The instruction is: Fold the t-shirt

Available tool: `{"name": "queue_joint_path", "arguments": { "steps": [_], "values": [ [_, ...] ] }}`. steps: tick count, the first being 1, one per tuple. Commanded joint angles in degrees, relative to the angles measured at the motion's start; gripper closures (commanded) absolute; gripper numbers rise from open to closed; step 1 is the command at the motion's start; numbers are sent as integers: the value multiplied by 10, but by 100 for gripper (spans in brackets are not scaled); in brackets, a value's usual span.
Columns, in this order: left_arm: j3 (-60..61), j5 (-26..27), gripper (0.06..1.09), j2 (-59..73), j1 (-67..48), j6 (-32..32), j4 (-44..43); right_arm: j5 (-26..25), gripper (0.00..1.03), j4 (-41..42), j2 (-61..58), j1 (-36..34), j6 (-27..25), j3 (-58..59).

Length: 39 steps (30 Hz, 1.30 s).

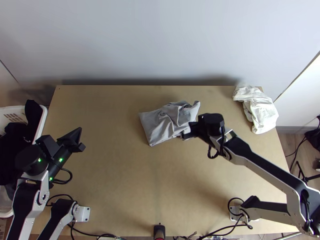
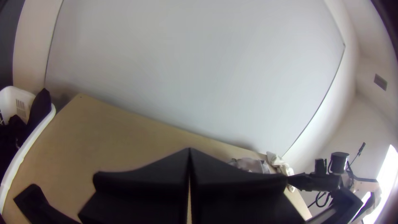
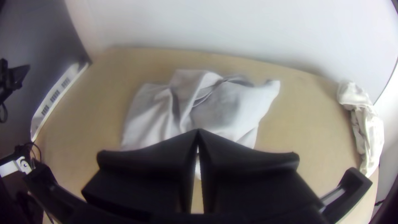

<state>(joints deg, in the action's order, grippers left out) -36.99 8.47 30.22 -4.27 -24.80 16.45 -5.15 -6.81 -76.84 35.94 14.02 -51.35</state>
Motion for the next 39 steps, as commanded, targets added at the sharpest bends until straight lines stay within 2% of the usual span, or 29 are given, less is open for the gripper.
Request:
{"name": "queue_joint_path", "arguments": {
  "steps": [1,2,5,7,8,9,12,15,21,24,29,34,39],
  "values": [
    [28,1,105,-39,15,-3,2,-7,81,-31,44,59,-90,28],
    [30,1,105,-43,19,-5,3,-16,69,-27,44,66,-116,32],
    [35,0,105,-63,28,-5,8,-18,38,-35,44,72,-124,31],
    [35,1,105,-74,39,-4,17,-19,17,-47,45,86,-149,25],
    [35,0,105,-81,43,-3,24,-22,8,-59,43,92,-164,17],
    [36,0,105,-87,45,-1,28,-35,4,-72,37,100,-180,8],
    [37,0,105,-109,60,5,41,-67,4,-98,29,120,-228,-16],
    [37,0,105,-126,69,11,53,-114,4,-98,25,137,-301,-16],
    [37,0,105,-142,70,11,65,-197,4,-96,-17,166,-369,-15],
    [37,0,105,-143,71,10,66,-249,4,-20,-30,193,-438,18],
    [37,0,105,-143,71,10,67,-268,4,87,-37,214,-542,71],
    [41,0,105,-143,71,5,66,-275,4,130,-66,228,-585,75],
    [42,0,105,-143,79,5,65,-285,4,205,-118,220,-667,85]
  ]
}}
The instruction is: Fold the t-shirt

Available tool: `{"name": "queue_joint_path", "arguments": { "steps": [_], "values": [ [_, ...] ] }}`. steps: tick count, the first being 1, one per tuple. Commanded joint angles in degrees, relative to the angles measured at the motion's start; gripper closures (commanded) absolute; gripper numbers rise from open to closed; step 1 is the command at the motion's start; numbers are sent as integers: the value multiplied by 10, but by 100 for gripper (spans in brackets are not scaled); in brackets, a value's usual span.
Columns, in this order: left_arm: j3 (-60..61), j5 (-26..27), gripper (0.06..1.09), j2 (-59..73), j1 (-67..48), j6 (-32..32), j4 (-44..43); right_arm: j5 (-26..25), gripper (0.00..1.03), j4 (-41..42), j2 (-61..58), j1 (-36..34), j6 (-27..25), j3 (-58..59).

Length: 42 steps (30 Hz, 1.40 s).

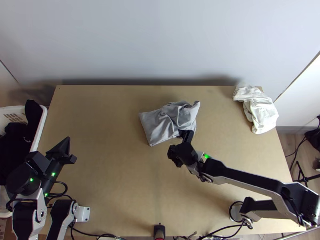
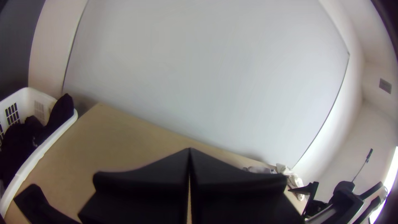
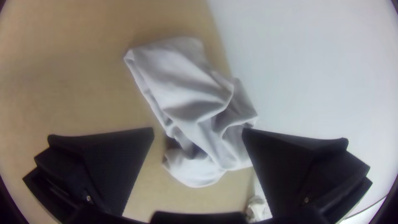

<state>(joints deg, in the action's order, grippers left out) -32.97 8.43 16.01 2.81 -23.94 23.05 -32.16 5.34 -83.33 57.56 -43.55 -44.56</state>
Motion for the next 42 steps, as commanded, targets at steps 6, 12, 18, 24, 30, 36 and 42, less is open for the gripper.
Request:
{"name": "queue_joint_path", "arguments": {
  "steps": [6,12,18,24,30,36,42],
  "values": [
    [1,0,105,-1,12,-3,-5,-11,5,121,-115,-19,-130,17],
    [2,0,105,-4,18,-2,-4,18,5,141,-148,-40,-151,6],
    [2,1,105,-5,29,-2,-7,20,5,154,-183,-61,-162,-28],
    [3,1,105,-5,29,-3,-13,19,5,164,-197,-68,-171,-46],
    [-2,3,105,-6,29,-4,-21,19,5,177,-211,-70,-172,-54],
    [-2,5,105,-15,30,-4,-25,19,5,181,-229,-80,-171,-67],
    [-6,5,105,-19,33,-4,-26,19,7,182,-257,-96,-171,-88]
  ]
}}
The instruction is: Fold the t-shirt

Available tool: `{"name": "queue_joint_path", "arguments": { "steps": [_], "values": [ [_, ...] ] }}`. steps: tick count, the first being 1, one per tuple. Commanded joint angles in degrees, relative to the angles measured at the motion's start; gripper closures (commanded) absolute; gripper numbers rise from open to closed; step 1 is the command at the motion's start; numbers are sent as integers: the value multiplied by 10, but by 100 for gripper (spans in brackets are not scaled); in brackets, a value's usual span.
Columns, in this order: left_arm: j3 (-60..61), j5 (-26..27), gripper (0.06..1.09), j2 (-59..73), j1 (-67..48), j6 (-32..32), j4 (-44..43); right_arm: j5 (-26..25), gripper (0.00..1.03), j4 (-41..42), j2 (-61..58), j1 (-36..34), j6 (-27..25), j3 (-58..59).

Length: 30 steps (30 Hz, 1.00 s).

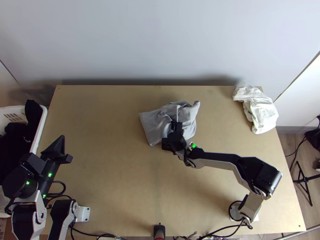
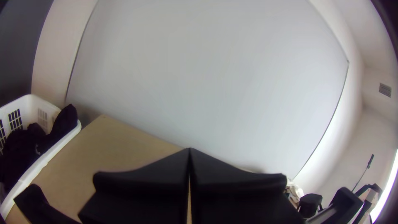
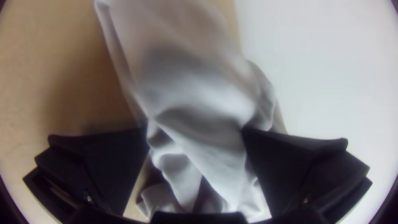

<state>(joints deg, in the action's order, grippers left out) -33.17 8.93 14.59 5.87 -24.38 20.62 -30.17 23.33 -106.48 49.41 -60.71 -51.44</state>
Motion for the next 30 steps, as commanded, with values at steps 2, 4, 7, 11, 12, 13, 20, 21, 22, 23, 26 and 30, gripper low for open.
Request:
{"name": "queue_joint_path", "arguments": {
  "steps": [2,4,7,11,12,13,20,21,22,23,26,30],
  "values": [
    [-5,0,105,-7,3,1,-1,-1,10,2,-33,-17,1,-24],
    [-5,1,105,-10,3,1,-1,-1,13,2,-44,-21,0,-31],
    [-6,3,105,-16,3,1,4,0,59,2,-47,-21,-10,-33],
    [-7,5,105,-21,2,3,11,11,100,2,-42,-19,-17,-25],
    [-7,5,105,-23,3,5,11,17,100,2,-37,-19,-17,-21],
    [-8,5,105,-24,2,7,11,18,100,2,-31,-19,-15,-21],
    [-15,6,105,-22,3,7,6,28,100,2,21,-41,-9,-45],
    [-15,6,105,-21,2,7,6,29,100,1,31,-43,-10,-49],
    [-15,6,105,-20,2,7,5,30,100,1,41,-47,-10,-51],
    [-15,6,105,-19,3,6,4,30,100,0,51,-48,-10,-52],
    [-13,6,105,-18,2,4,4,31,100,-2,81,-50,-9,-62],
    [-7,6,105,-17,2,5,5,31,100,-12,111,-66,-4,-86]
  ]
}}
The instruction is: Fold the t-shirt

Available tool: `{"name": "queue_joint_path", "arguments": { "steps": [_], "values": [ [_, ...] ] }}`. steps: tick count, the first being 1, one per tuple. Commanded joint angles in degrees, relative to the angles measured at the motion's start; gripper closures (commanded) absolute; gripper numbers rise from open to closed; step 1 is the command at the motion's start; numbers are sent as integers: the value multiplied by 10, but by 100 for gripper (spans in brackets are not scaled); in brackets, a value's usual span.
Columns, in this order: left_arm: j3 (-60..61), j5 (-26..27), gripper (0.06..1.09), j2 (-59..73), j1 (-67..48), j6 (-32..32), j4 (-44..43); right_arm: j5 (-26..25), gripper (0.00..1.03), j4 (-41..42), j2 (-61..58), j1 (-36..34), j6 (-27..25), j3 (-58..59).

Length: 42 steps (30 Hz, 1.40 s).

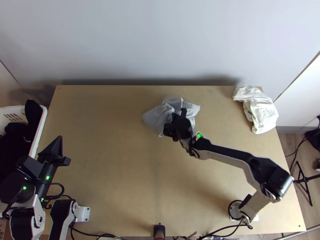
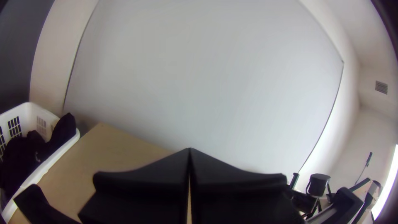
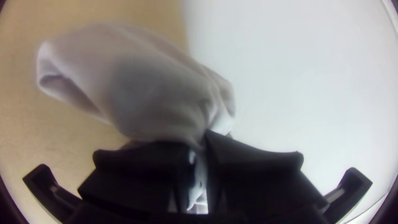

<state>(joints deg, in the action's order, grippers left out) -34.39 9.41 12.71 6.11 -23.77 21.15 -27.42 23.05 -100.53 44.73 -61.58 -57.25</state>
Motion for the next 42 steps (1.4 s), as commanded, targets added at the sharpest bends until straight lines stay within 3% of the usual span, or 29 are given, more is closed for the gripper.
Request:
{"name": "queue_joint_path", "arguments": {
  "steps": [1,15,35,42],
  "values": [
    [6,1,105,2,0,-1,-1,3,100,-10,57,-26,6,-34],
    [3,1,105,-1,0,18,14,11,100,-42,97,-178,18,-136],
    [6,1,105,12,11,24,9,174,100,-30,97,-542,-7,-124],
    [16,1,105,10,22,31,18,221,100,20,45,-631,-49,-126]
  ]
}}
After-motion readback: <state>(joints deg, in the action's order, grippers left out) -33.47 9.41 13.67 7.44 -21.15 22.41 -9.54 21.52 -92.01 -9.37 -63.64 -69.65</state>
